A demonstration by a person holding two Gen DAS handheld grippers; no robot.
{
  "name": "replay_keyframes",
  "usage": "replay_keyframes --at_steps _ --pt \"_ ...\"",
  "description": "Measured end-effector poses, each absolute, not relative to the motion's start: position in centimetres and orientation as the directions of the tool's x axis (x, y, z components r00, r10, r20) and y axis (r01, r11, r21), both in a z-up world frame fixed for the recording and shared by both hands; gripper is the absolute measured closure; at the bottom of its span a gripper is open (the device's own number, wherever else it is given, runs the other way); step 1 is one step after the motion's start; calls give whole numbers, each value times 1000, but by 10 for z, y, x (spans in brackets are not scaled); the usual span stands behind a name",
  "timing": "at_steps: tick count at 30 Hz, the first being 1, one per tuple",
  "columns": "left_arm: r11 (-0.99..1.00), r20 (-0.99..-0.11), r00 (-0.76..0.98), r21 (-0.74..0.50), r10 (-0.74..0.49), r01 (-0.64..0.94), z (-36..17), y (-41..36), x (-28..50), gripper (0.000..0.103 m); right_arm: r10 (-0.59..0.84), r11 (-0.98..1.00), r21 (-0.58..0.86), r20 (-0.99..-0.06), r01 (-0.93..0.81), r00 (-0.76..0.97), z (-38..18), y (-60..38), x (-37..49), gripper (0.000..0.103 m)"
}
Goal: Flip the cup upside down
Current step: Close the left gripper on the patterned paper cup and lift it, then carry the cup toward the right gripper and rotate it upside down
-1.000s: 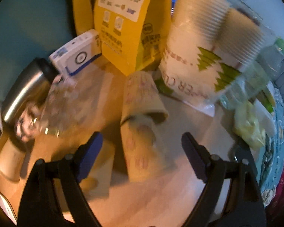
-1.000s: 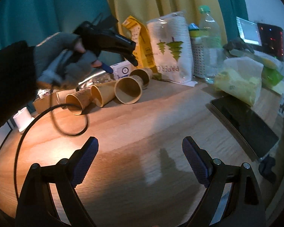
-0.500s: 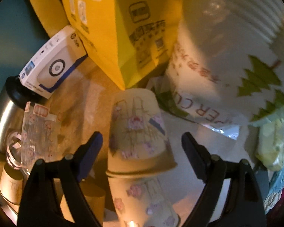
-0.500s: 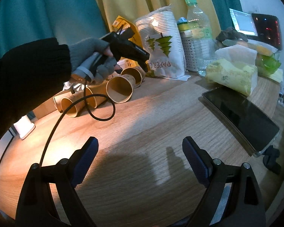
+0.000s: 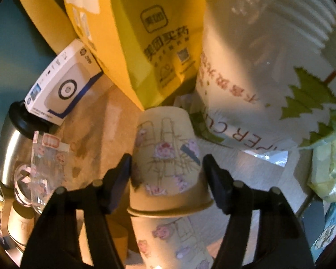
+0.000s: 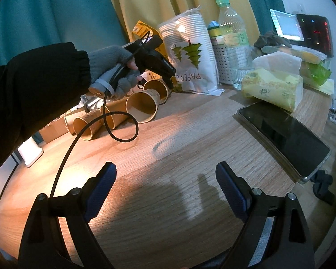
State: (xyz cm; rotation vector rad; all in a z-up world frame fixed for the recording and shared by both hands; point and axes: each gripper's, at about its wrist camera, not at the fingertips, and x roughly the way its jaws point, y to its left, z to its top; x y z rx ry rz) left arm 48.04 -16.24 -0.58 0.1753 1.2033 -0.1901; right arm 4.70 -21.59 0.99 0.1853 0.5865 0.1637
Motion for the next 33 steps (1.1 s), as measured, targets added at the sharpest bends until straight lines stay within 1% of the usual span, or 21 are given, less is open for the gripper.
replay_keyframes --at_steps 4,6,13,17,21,29,33 --pt "966 -927 366 12 -87 260 16 -155 466 38 202 972 214 -532 -100 822 10 -215 47 11" --pt "963 -922 372 -4 -108 269 17 -145 453 38 198 973 210 -531 -99 824 10 -215 47 11" --pt "956 -878 445 -45 -176 289 60 -123 411 38 190 976 190 -527 -103 829 11 -209 47 11" --pt "949 -832 520 -24 -192 313 90 -115 393 38 185 978 180 -525 -104 831 11 -206 48 11" --pt "937 -791 571 -8 -219 348 106 -120 382 38 180 980 171 -524 -104 832 11 -205 47 11" --pt "907 -723 613 -45 -319 419 127 -108 304 38 178 981 164 -522 -106 834 10 -204 47 11" --pt "900 -682 652 -21 -332 436 131 -99 257 38 181 981 158 -520 -114 835 11 -202 46 11"
